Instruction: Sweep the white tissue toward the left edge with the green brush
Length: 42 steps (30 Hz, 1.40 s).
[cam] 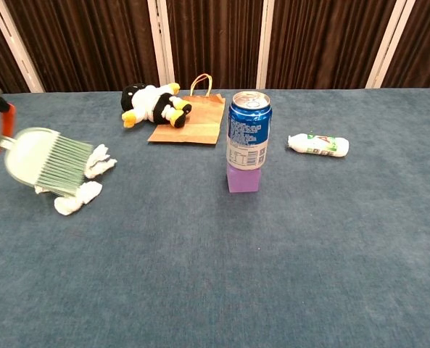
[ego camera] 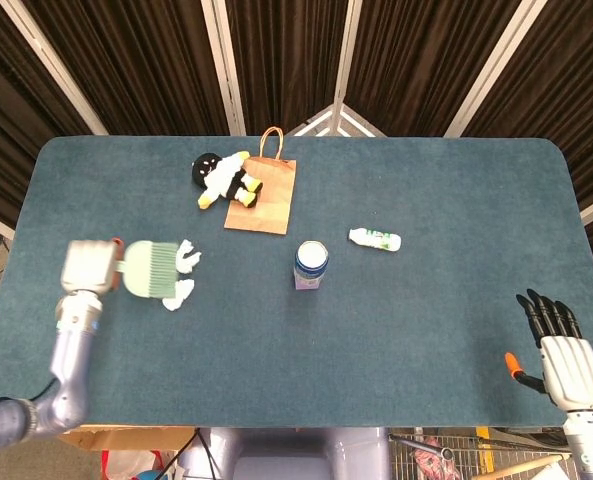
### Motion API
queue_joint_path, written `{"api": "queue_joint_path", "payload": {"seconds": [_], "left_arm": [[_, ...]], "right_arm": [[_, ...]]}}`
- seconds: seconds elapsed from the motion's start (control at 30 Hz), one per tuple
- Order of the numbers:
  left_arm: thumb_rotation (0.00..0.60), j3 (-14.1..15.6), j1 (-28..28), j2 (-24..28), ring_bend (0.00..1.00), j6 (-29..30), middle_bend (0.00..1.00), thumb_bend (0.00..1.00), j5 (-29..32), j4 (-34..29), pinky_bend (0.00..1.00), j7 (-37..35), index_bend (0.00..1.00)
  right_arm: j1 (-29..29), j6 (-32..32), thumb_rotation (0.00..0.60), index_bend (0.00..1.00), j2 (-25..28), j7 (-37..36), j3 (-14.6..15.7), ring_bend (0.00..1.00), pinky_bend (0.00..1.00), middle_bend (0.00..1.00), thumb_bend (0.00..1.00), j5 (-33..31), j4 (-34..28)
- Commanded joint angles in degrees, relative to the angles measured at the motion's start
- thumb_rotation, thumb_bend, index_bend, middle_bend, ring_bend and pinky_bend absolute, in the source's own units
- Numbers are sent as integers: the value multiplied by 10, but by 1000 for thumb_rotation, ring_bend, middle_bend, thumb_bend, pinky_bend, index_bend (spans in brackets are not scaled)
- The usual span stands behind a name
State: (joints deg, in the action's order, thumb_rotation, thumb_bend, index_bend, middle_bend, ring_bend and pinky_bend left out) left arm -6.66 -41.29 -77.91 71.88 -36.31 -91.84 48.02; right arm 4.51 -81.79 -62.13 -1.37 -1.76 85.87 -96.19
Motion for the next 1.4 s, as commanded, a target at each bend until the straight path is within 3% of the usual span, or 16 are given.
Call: {"api": "queue_joint_path", "payload": {"seconds": [0.03, 0.23, 0.4, 0.57, 0.77, 0.93, 1.2, 1.4], "left_arm": [[600, -12, 18, 37, 1000, -4, 1000, 737, -6, 15, 1000, -38, 800], [600, -42, 35, 71, 1000, -4, 1000, 737, -45, -9, 1000, -119, 800], [600, -35, 33, 61, 1000, -3, 1000, 737, -96, -55, 1000, -130, 800], [600, -20, 20, 5, 1000, 0, 1000, 737, -108, -69, 1000, -93, 800], [600, -13, 1, -77, 1000, 2, 1000, 737, -66, -42, 1000, -34, 800], [600, -10, 4, -97, 1000, 2, 1000, 737, -35, -20, 1000, -18, 800], [600, -20, 17, -74, 1000, -10, 1000, 737, 12, 26, 1000, -23, 800], [600, -22, 32, -28, 1000, -18, 1000, 737, -8, 56, 1000, -53, 800]], "right_arm": [[0, 0, 600, 0, 0, 2, 0, 0, 39, 0, 362, 0, -1], [2, -1, 600, 0, -3, 8, -1, 0, 39, 0, 362, 3, -1], [5, 4, 600, 0, -6, 10, -2, 0, 39, 0, 362, 2, -1], [8, 9, 600, 0, -8, 8, -2, 0, 39, 0, 362, 2, -1], [9, 11, 600, 0, -7, 7, -1, 0, 39, 0, 361, 3, -2], [8, 10, 600, 0, -5, 1, -1, 0, 39, 0, 362, 0, -1], [6, 11, 600, 0, -2, -8, -1, 0, 39, 0, 362, -3, -7], [5, 15, 600, 0, 0, -9, 1, 0, 39, 0, 362, -6, -12]]}}
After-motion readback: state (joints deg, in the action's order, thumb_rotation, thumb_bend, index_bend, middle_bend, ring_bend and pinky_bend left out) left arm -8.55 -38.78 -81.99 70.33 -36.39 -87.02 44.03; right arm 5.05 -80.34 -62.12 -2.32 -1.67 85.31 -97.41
